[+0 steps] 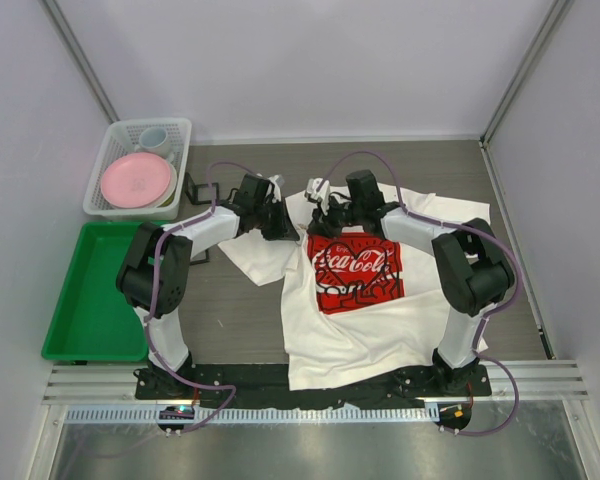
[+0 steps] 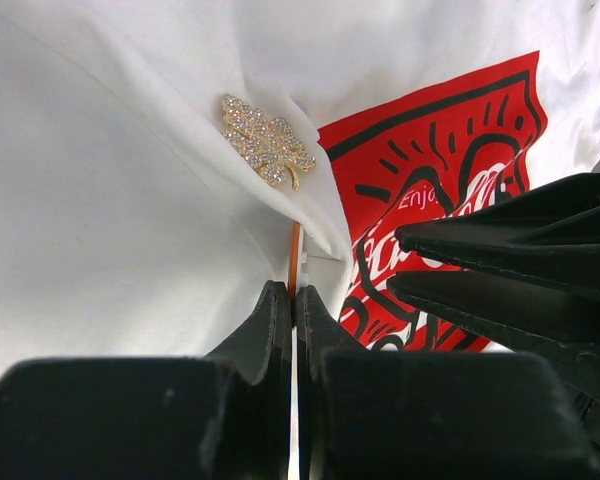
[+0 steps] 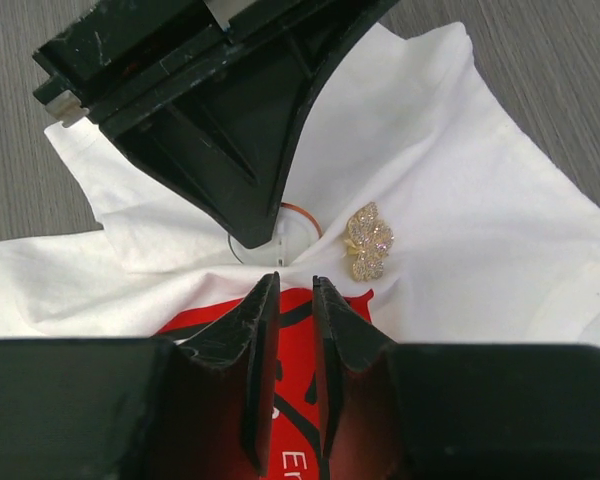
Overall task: Pin the brooch onto the clothing
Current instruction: Cross the brooch over the flattened clothing, then pass from the left arm to the right
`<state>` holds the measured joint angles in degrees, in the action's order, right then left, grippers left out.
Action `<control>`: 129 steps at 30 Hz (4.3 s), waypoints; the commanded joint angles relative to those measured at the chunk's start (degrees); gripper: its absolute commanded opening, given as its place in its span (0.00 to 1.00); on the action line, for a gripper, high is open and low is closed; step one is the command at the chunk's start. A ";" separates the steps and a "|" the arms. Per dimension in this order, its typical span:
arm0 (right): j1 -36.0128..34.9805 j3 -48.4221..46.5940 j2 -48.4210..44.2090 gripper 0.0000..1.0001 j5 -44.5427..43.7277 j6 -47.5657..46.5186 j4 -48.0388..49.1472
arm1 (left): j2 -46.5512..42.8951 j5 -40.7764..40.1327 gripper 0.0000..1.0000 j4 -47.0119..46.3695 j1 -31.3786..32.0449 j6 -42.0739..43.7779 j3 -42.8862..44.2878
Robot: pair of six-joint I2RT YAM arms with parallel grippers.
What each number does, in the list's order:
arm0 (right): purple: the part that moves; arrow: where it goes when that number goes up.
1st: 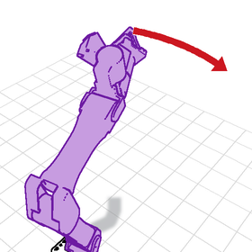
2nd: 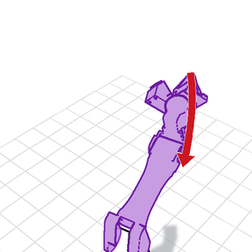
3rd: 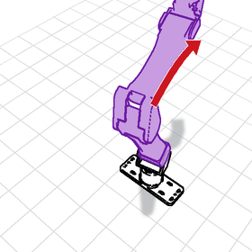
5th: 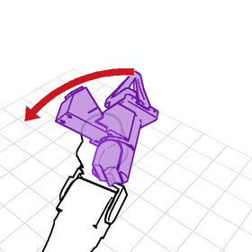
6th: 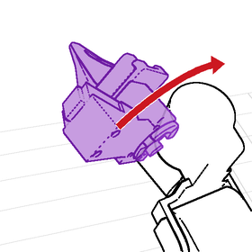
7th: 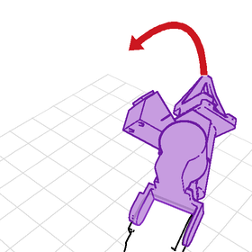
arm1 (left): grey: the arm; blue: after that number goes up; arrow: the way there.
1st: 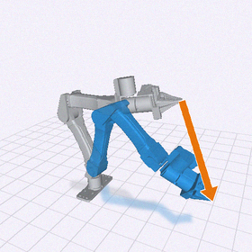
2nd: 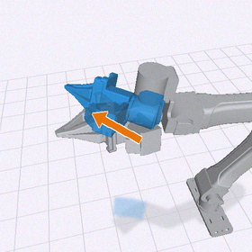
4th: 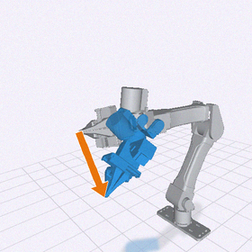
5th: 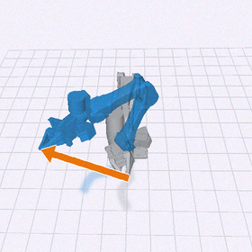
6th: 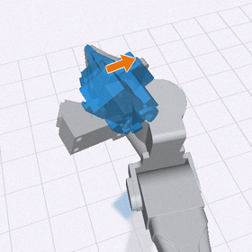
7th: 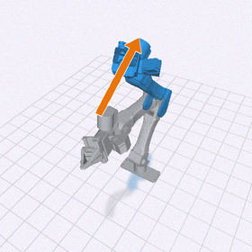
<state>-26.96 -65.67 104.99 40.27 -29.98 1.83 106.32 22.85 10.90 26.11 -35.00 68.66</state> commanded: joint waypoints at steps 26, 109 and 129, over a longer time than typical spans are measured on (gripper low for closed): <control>-1.43 -5.34 3.81 0.26 2.79 -9.75 -3.76 | -0.42 3.25 0.00 -3.16 -0.27 2.31 0.95; 6.83 -16.68 3.90 0.61 17.56 -24.18 -36.81 | 11.44 37.62 0.00 22.13 -4.05 47.11 20.26; 5.08 -21.34 9.27 0.40 22.66 -23.89 -40.84 | 13.82 37.44 0.00 38.06 -1.85 65.68 26.70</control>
<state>-21.02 -85.41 114.19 59.48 -51.90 -35.73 120.42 58.35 47.97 24.05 29.17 92.95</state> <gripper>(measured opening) 0.403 0.023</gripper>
